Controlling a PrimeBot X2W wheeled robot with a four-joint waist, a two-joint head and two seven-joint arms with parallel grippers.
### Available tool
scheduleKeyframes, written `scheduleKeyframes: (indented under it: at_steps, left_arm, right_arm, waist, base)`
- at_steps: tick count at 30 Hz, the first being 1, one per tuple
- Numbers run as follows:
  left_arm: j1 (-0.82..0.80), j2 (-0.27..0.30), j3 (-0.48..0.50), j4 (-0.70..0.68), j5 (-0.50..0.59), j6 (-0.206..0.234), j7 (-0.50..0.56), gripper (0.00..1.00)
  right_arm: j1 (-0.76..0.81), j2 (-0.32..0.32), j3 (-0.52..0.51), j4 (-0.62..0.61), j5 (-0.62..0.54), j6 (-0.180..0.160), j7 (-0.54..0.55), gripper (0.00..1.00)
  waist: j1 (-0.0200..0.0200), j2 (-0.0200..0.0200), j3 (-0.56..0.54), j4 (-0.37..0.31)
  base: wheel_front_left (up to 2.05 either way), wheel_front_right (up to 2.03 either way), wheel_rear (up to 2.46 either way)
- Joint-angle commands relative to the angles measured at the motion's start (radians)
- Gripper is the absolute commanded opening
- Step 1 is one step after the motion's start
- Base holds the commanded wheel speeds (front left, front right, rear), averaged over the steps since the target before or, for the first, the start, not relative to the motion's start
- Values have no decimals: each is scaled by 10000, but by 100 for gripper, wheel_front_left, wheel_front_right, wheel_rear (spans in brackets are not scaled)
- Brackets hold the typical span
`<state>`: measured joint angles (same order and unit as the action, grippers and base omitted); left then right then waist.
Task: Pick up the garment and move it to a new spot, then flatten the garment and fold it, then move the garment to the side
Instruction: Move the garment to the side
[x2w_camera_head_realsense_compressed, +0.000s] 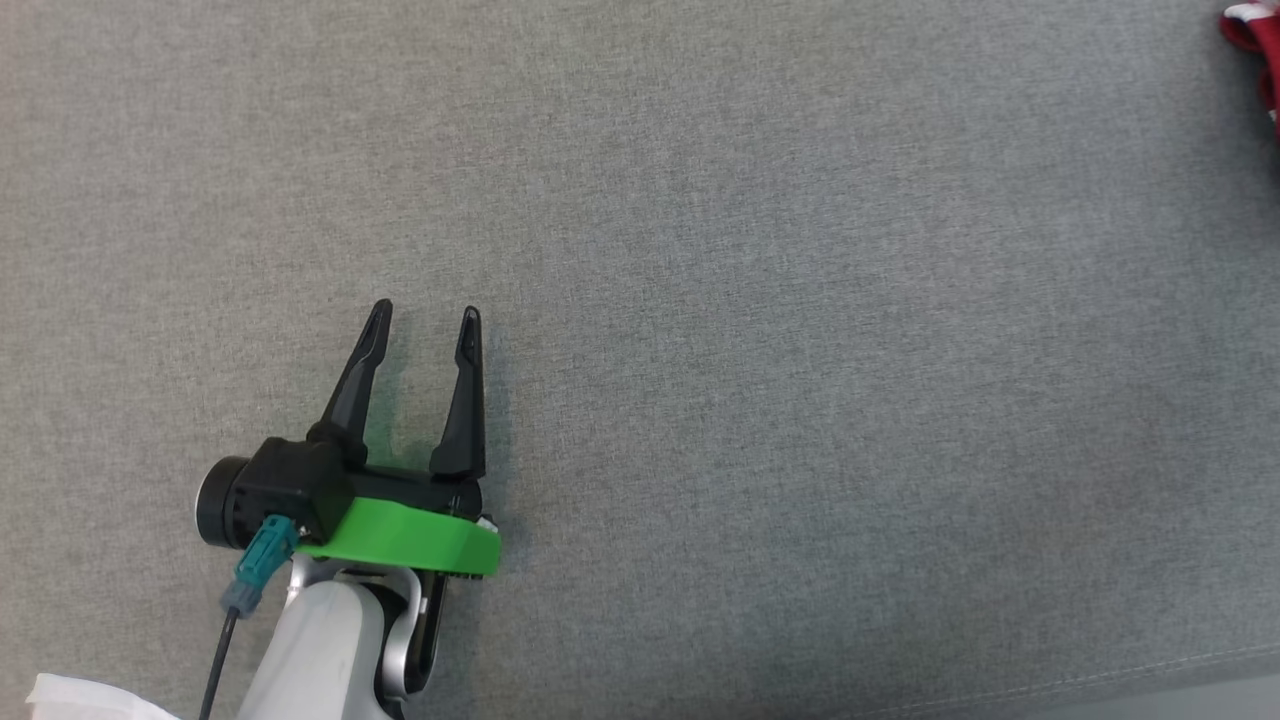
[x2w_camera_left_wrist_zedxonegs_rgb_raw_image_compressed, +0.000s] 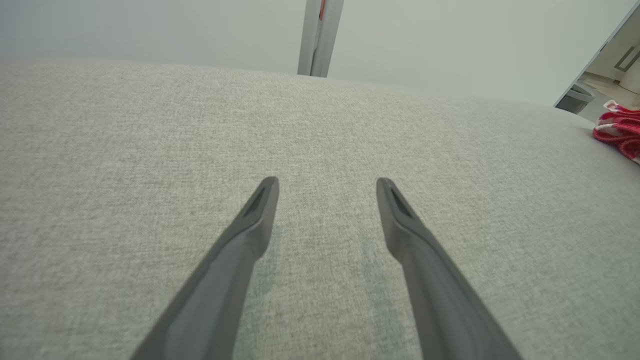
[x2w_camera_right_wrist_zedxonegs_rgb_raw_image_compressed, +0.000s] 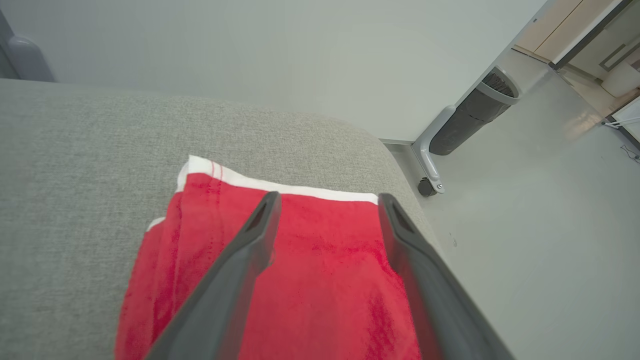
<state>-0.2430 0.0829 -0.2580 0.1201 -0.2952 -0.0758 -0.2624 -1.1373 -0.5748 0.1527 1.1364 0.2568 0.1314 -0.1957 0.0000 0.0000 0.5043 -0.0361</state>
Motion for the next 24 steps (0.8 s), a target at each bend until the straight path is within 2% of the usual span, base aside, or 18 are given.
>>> scheduleKeyframes:
  at_steps: [1,10,15,19,22,24]
  left_arm:
    - [-145,10,69,28,2,-10,-30,100]
    - [-217,-42,423,289,-90,-119,-29,100]
    - [-227,-99,767,489,-102,-182,-29,100]
    - [-33,-153,1054,731,-119,-208,-19,100]
    - [279,-189,1315,899,-160,-204,-19,100]
    - [499,-209,1518,976,-190,-189,-19,100]
  right_arm:
    - [-47,118,110,-46,-73,-16,-110,100]
    - [194,954,923,-764,39,-16,-524,100]
    - [670,1588,1028,-1291,261,-16,-683,100]
    - [1457,2242,849,-2078,190,-16,-694,100]
    - [2382,2761,584,-2986,-282,-16,-698,100]
    - [3162,3309,268,-3586,-455,-16,-699,100]
  waist:
    - [0,0,-175,-81]
    - [0,0,-1119,-183]
    - [0,0,-1884,-175]
    - [0,0,-2546,-144]
    - [0,0,-3022,-141]
    - [0,0,-3336,-126]
  base:
    - [0,0,0]
    - [0,0,0]
    - [0,0,0]
    - [0,0,0]
    - [0,0,0]
    - [0,0,0]
